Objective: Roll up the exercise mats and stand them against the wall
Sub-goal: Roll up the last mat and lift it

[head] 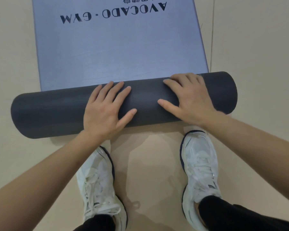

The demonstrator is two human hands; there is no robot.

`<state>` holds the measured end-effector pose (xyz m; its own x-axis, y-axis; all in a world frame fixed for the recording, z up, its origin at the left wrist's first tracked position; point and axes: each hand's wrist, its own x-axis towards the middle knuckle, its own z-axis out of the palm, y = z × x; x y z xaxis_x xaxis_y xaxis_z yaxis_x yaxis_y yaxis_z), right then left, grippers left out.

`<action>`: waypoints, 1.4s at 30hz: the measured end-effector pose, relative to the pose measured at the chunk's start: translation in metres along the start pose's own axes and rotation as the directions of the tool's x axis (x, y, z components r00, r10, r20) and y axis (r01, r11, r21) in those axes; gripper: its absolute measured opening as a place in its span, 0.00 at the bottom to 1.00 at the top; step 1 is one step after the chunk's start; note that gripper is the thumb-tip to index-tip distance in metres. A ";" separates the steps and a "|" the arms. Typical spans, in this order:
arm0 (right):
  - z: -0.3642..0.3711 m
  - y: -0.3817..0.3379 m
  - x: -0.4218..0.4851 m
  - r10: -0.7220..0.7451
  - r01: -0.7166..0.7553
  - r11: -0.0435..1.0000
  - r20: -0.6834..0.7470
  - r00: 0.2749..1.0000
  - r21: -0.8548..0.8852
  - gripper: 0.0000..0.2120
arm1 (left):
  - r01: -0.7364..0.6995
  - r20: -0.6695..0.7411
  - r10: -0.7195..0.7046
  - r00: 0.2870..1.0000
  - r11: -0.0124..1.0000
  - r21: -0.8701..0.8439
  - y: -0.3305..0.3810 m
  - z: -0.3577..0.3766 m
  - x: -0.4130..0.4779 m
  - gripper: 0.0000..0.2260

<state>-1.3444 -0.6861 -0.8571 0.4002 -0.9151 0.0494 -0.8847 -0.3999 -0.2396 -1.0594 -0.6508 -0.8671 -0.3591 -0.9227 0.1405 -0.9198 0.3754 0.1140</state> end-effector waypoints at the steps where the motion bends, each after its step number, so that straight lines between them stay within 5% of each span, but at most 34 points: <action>1: 0.005 -0.005 -0.009 -0.020 0.018 1.000 -0.076 0.997 -0.015 0.32 | 0.013 0.031 -0.012 0.999 1.000 -0.025 -0.003 -0.002 0.008 0.28; 10: 0.020 -0.003 -0.002 -0.049 0.025 0.974 -0.101 0.994 -0.225 0.36 | 0.108 0.289 -0.061 0.955 0.983 -0.150 -0.033 -0.017 0.068 0.28; 18: 0.002 0.004 0.041 0.002 -0.017 0.985 -0.085 0.996 -0.174 0.33 | 0.025 -0.144 -0.026 0.989 1.000 -0.008 0.001 -0.016 0.046 0.21; 25: -0.023 0.013 0.094 0.060 -0.039 0.990 0.152 0.987 -0.137 0.34 | 0.084 0.039 -0.090 0.995 0.988 0.133 0.004 -0.003 0.051 0.43; 28: -0.031 0.019 0.115 0.056 -0.045 0.997 0.200 0.978 -0.060 0.33 | 0.080 0.023 -0.083 0.996 0.989 0.124 -0.009 -0.005 0.075 0.44; 33: -0.033 0.013 0.105 0.019 -0.018 0.992 0.006 1.000 -0.126 0.41 | 0.084 0.055 -0.089 0.995 0.993 0.082 -0.028 -0.012 0.114 0.42; 37: -0.023 0.017 0.101 0.009 0.029 0.960 0.135 0.991 -0.278 0.55 | 0.095 0.161 -0.102 0.982 0.994 0.054 -0.040 -0.016 0.141 0.42; 42: -0.023 0.028 0.130 -0.004 0.055 0.951 0.165 0.986 -0.303 0.59 | 0.008 0.301 -0.005 0.954 1.000 -0.010 -0.055 -0.025 0.161 0.50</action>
<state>-1.3227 -0.8179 -0.8346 0.4380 -0.8922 -0.1102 -0.8922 -0.4464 0.0683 -1.0629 -0.8178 -0.8259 -0.3854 -0.9083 -0.1628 -0.9212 0.3685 0.1248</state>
